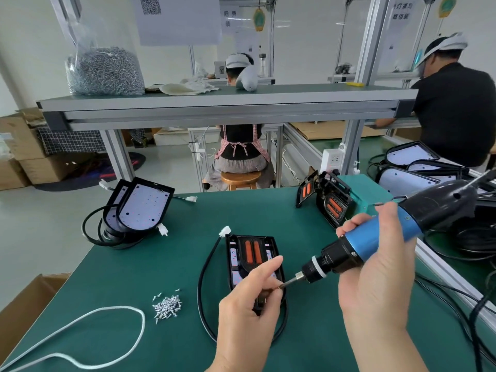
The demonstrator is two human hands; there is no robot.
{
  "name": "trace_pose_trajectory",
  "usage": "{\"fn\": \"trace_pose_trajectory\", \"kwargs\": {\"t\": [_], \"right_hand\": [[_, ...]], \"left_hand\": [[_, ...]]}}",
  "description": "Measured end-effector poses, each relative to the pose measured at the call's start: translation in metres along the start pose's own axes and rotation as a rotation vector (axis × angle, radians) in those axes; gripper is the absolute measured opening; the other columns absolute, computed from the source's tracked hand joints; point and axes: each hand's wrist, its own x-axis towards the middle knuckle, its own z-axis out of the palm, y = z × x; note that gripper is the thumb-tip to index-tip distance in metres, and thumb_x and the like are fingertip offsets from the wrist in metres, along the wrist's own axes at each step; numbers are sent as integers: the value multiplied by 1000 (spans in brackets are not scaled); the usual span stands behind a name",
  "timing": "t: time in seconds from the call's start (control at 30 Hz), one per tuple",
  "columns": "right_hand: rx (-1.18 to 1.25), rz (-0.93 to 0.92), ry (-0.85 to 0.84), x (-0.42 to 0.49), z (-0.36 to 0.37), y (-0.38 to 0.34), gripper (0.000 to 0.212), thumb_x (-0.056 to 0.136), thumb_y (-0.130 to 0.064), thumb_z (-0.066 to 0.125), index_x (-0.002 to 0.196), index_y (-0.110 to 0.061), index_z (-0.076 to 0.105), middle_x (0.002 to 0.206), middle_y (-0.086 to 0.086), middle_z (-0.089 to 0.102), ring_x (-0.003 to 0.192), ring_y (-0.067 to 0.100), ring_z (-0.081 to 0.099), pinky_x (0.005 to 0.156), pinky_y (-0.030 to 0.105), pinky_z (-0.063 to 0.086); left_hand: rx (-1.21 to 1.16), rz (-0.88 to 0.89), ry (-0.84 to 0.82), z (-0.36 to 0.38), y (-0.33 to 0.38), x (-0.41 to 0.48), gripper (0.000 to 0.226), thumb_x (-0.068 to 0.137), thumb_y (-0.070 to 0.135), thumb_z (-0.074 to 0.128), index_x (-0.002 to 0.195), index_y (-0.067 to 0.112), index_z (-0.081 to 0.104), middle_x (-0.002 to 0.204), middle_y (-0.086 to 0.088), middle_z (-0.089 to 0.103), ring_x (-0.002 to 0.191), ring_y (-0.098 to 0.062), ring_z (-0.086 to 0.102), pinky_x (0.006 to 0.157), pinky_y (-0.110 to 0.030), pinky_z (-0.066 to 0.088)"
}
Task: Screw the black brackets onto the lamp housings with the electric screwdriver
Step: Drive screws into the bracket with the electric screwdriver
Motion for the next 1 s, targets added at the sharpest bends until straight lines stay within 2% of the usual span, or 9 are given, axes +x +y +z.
{"fn": "trace_pose_trajectory", "kwargs": {"t": [0.2, 0.3, 0.43, 0.57, 0.77, 0.83, 0.9, 0.93, 1.0], "right_hand": [[-72, -71, -46, -4, -1, 4, 22, 97, -36, 64, 111, -22, 54, 85, 4, 64, 74, 20, 65, 75, 31, 57], [-109, -121, -48, -5, 2, 6, 27, 87, -38, 69, 108, -26, 56, 81, 6, 67, 68, 22, 68, 69, 31, 58], [-130, -118, -87, -5, 6, 13, 16, 82, -36, 71, 93, -35, 60, 73, 3, 62, 59, 21, 58, 62, 25, 52], [-119, -79, -94, 1, 6, 23, 15, 85, -27, 70, 96, -25, 59, 71, 2, 59, 57, 19, 55, 58, 26, 50], [-107, -65, -58, 16, 10, 39, 14, 86, -20, 70, 91, -18, 57, 67, 0, 59, 54, 18, 55, 56, 27, 50], [-102, -54, -42, 26, 13, 45, 13, 88, -18, 70, 90, -18, 57, 67, -1, 59, 53, 18, 55, 55, 26, 49], [-97, -48, -19, 38, 16, 50, 14, 91, -14, 69, 89, -17, 56, 67, -1, 59, 53, 17, 54, 55, 27, 49], [-97, -49, -11, 43, 18, 52, 14, 93, -13, 68, 89, -17, 56, 67, -1, 59, 53, 17, 55, 55, 27, 50], [-88, -57, 2, 54, 20, 56, 14, 91, -15, 69, 90, -16, 55, 68, -1, 59, 54, 17, 55, 55, 28, 50]], "left_hand": [[187, 185, -33, 2, -1, 1, 79, 68, -15, 75, 127, 36, 60, 82, 17, 66, 78, 2, 62, 80, -2, 43], [218, 200, -80, 4, 1, -2, 79, 67, -10, 73, 131, 35, 55, 81, 18, 62, 79, 3, 60, 80, -3, 45], [271, 163, -105, 4, -4, -1, 86, 66, -12, 74, 133, 37, 49, 78, 17, 61, 78, 1, 58, 78, -12, 48], [331, 161, -138, 3, -10, 0, 89, 61, -13, 77, 131, 33, 48, 75, 18, 58, 76, 0, 53, 76, -6, 44], [411, 177, -164, 11, -23, 11, 89, 58, -11, 79, 133, 26, 48, 74, 18, 57, 72, -1, 51, 72, -9, 45], [388, 110, -175, 11, -24, 18, 81, 68, -2, 77, 137, 30, 49, 81, 22, 59, 82, 2, 53, 79, -6, 42], [344, -1, -192, 13, -26, 24, 76, 79, 10, 72, 139, 44, 38, 92, 27, 60, 98, 8, 51, 85, -3, 37], [310, -34, -182, 12, -28, 26, 75, 81, 14, 72, 135, 50, 33, 96, 28, 62, 103, 9, 50, 86, -3, 36], [272, -71, -120, 8, -32, 32, 72, 80, 17, 75, 128, 54, 37, 100, 28, 66, 104, 6, 53, 83, -3, 39]]}}
